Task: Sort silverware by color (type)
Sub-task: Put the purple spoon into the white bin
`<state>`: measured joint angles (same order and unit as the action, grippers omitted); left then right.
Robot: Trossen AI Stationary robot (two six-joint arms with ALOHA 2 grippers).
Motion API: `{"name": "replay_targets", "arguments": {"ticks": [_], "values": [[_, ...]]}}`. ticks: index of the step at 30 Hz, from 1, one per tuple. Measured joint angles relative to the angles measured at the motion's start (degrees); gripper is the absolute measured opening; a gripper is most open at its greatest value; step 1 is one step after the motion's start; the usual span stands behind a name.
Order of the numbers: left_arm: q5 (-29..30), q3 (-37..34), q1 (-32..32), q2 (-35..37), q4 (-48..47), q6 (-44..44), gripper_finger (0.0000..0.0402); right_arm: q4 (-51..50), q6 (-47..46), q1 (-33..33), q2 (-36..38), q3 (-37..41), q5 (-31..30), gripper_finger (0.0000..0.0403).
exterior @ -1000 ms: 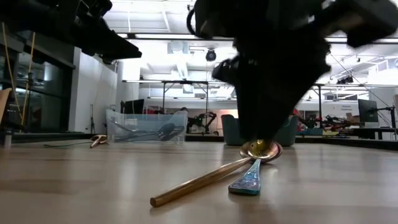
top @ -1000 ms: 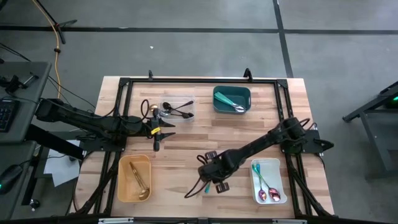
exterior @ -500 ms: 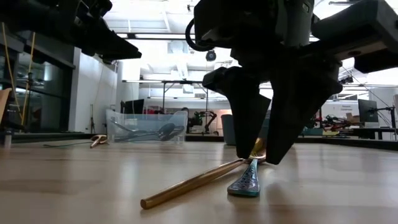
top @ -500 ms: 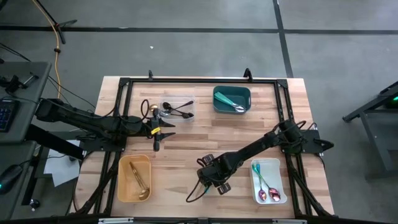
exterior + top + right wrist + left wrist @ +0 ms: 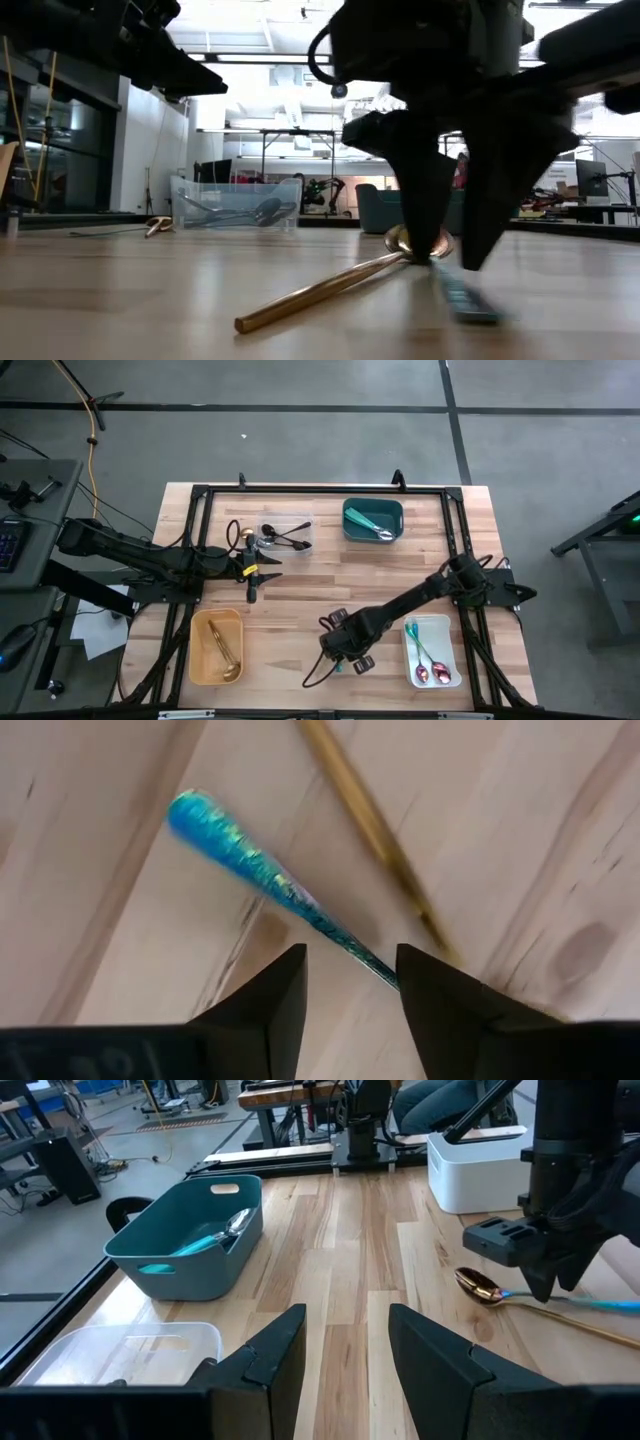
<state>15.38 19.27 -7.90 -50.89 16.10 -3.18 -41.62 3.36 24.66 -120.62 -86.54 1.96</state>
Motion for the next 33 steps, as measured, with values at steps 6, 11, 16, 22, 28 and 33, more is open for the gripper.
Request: {"name": "replay_targets", "arguments": {"ticks": [6, 11, 16, 22, 28, 33], "values": [[0.00, 0.00, 0.00, 0.00, 0.00, 0.01, 0.0136, -3.14, 1.68, 0.59, 0.00, 0.00, -0.40, 0.0149], [0.00, 0.00, -0.01, 0.00, 0.00, 0.02, 0.0136, -3.19, 3.77, 0.58, 0.00, 0.00, -2.62, 0.0149], [0.00, 0.00, -0.02, 0.00, -0.02, 0.13, 0.0136, -3.91, 7.77, 0.04, 0.00, 0.00, -3.42, 0.0149], [0.00, 0.00, 0.00, 0.00, -0.02, 0.15, 0.0136, -4.66, 10.66, -0.88, 0.00, 0.02, -3.34, 0.0149], [0.00, 0.00, 0.00, 0.00, -0.08, 0.17, 0.0136, -5.07, 10.64, -1.48, 0.10, 1.07, -2.91, 0.0149], [0.00, 0.00, -0.01, 0.00, -1.32, 1.64, 0.0136, -3.58, 10.64, -1.45, 0.46, 3.14, -2.53, 0.0149]]}}
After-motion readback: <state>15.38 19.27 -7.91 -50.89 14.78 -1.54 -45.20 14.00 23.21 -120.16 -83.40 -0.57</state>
